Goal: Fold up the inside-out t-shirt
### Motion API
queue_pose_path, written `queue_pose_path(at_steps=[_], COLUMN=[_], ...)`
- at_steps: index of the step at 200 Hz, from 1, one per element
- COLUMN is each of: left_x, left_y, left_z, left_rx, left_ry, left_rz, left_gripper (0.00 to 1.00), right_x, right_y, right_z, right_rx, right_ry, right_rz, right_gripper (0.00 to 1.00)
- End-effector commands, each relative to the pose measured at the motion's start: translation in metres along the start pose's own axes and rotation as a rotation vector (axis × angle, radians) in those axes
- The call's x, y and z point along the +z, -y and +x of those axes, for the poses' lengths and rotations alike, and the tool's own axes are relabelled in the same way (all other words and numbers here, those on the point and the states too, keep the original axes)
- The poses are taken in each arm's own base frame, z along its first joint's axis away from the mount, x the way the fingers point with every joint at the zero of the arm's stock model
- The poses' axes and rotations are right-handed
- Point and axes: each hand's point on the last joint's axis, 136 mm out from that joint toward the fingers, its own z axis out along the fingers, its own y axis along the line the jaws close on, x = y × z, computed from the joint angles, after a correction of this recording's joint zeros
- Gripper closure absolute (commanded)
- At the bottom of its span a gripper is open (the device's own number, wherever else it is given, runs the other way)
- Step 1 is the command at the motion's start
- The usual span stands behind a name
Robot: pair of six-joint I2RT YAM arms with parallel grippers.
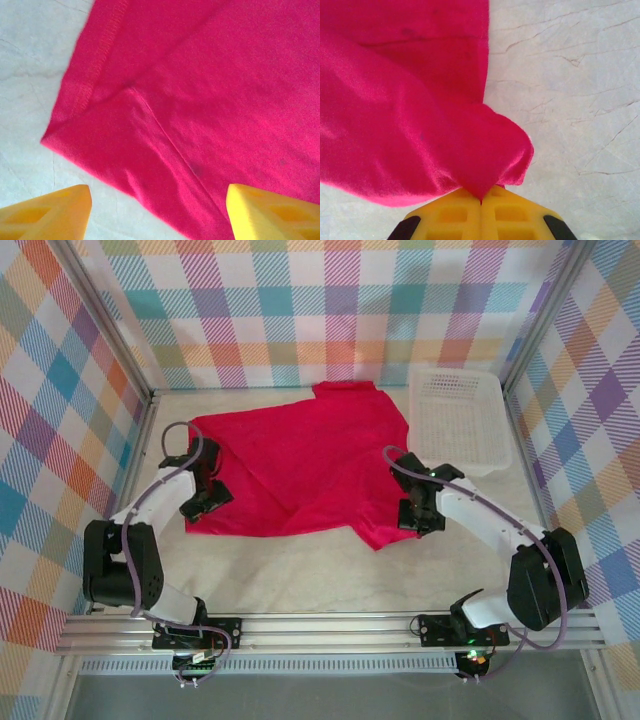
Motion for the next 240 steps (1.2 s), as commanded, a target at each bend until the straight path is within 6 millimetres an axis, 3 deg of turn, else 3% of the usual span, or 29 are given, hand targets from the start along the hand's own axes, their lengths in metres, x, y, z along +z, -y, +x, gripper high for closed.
queue_pose_path(at_steps=[1,33,86,120,163,204,240], left_x=[0.029,0.047,0.020,0.009,-0.003,0.005,0.014], left_y=[0.010,0.021,0.032,0.041,0.071,0.050,0.051], left_z=[-0.007,-0.011,0.003,0.019,0.064,0.081,0.099], left_rx=[-0.001,0.003,0.009,0.061,0.197,0.242,0.241], left_ry=[-0.095,-0.179,-0.195,-0.221,-0.248,-0.239,-0.278], left_rz=[0.020,0.060,0.187,0.232,0.297,0.202,0.224], left_gripper=[0.29,0.32,0.31,0.35,0.40,0.43,0.45], right_x=[-0.001,-0.010,-0.035,-0.039,-0.043,-0.050,-0.052], right_y=[0.002,0.028,0.087,0.077,0.072,0.073,0.072], right_z=[-0.009,-0.017,-0.040,-0.052,-0.054,-0.056,-0.057], right_rx=[0.018,0.118,0.377,0.402,0.395,0.389,0.386], right_ry=[0.022,0.060,0.178,0.191,0.187,0.201,0.203], right_rz=[-0.038,-0.046,-0.106,-0.188,-0.215,-0.218,-0.225], right_gripper=[1.00,1.00,1.00,1.00,1.00,1.00,1.00])
